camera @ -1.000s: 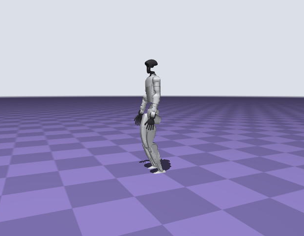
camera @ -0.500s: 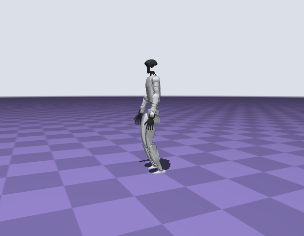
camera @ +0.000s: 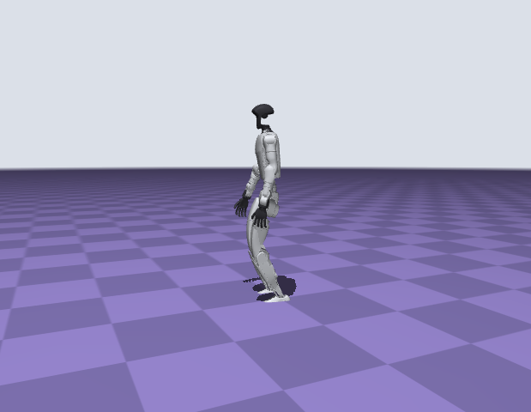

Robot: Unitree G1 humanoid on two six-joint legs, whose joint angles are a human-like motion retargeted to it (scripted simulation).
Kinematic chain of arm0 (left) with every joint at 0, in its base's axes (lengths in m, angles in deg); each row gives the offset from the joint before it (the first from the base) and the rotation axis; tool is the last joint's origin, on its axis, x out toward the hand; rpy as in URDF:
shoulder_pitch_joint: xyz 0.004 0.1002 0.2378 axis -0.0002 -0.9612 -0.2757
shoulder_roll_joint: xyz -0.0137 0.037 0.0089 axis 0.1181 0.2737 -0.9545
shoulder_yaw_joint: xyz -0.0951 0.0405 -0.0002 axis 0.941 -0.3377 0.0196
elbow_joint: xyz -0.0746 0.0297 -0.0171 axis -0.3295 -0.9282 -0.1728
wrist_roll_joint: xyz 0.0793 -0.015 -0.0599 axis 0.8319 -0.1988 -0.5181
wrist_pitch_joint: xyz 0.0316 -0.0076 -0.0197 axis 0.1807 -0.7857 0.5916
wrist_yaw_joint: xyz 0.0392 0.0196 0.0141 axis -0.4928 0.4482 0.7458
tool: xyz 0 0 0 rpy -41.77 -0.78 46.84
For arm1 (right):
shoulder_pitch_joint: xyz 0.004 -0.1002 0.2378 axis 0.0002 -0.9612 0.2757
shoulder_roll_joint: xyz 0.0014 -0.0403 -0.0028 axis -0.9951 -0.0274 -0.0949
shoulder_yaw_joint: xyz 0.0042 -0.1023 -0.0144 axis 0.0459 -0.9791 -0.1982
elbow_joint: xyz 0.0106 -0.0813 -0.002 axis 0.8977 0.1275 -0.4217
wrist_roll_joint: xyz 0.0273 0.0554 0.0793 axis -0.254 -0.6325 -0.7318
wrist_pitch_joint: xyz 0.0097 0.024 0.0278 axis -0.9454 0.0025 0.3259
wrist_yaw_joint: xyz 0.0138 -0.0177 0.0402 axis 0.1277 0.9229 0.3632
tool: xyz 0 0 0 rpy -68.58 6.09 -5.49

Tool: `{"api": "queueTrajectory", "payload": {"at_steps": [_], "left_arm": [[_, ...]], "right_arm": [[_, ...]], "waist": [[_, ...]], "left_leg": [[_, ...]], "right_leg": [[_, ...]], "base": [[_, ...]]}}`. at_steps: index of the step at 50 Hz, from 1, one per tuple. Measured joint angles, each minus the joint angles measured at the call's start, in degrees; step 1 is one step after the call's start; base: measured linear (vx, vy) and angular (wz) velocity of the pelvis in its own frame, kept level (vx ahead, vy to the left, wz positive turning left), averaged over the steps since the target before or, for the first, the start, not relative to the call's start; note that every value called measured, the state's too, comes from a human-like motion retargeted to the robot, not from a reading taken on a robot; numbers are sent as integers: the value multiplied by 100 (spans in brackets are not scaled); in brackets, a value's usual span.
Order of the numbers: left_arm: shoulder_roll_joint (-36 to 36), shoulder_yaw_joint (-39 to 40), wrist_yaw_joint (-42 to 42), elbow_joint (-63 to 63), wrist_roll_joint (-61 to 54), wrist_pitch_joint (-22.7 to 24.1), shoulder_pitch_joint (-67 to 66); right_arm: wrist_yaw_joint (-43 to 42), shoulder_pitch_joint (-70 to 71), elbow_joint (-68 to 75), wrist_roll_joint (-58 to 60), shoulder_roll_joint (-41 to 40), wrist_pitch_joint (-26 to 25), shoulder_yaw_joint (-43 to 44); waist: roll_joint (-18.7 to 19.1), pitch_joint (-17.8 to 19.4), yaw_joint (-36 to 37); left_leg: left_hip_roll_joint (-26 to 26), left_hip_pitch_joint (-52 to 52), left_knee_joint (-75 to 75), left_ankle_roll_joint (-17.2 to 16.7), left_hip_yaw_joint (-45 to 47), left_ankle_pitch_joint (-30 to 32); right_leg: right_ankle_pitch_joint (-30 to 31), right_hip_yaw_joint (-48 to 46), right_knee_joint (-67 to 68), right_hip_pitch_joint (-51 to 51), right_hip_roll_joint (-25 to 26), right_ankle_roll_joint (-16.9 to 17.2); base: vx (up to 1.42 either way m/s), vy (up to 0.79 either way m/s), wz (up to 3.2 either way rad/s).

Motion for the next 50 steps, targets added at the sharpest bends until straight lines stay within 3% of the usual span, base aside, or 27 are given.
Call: {"api": "queueTrajectory", "payload": {"at_steps": [10, 18, 25, 32, 37, 40, 42, 45, 48, 50], "left_arm": [[234, 74, 123, 4, 143, 28, 172], [538, 100, 188, -63, 207, -54, 618], [588, 41, 176, 82, 135, -72, 803], [633, 18, 230, 262, -24, 3, 922], [679, 55, 286, 328, -68, 40, 922], [700, 128, 297, 338, -76, 46, 891], [687, 175, 304, 346, -95, 48, 820], [666, 255, 303, 398, -134, 56, 717], [644, 311, 213, 499, -140, 58, 718], [614, 333, 153, 562, -136, 62, 720]], "right_arm": [[28, -12, -148, -77, -56, 74, -63], [86, -132, -113, -295, -198, 87, -5], [159, -278, 149, -386, -246, 26, 126], [143, -434, 312, -551, -217, -1, 325], [57, -530, 228, -673, -168, 36, 442], [9, -569, 103, -705, -129, 71, 469], [-24, -613, 11, -700, -115, 104, 450], [-45, -654, -147, -662, -89, 131, 383], [1, -618, -274, -621, -13, 104, 355], [51, -596, -323, -582, 32, 87, 344]], "waist": [[-291, 156, -105], [-465, 145, -137], [-541, 80, -195], [-624, 62, -306], [-673, 26, -411], [-568, 93, -400], [-494, 153, -356], [-256, 301, -206], [57, 407, -3], [185, 443, 178]], "left_leg": [[9, -290, 123, 121, 406, -53], [223, -409, -112, 58, 1063, -51], [312, -81, -750, -38, 1530, 128], [392, 410, -1135, -165, 1770, 219], [617, 610, -870, -273, 1804, 106], [1003, 618, -296, -401, 1613, 153], [1281, 461, 443, -446, 1420, 208], [1741, -110, 2090, -249, 902, -284], [2358, -914, 3886, -56, 563, 36], [2476, -1495, 4870, 64, 290, 86]], "right_leg": [[-168, 40, 1154, -940, -39, 295], [-381, -1177, 2450, -2111, -1195, 62], [-232, -1774, 2536, -2493, -2177, -73], [66, -1950, 2171, -2351, -2379, 62], [-189, -1979, 1993, -2054, -2138, 13], [-400, -2018, 1753, -1695, -1720, -151], [-477, -1979, 1663, -1491, -1426, -273], [-537, -1919, 1476, -1167, -838, -508], [-474, -1875, 1124, -916, -265, -713], [-422, -1777, 924, -783, -6, -793]], "base": [[-5, -3, -54], [0, -7, -82], [6, -9, -62], [12, -16, -44], [17, -21, -42], [20, -22, -66], [18, -20, -86], [18, -16, -92], [19, -13, -72], [20, -10, -67]]}}
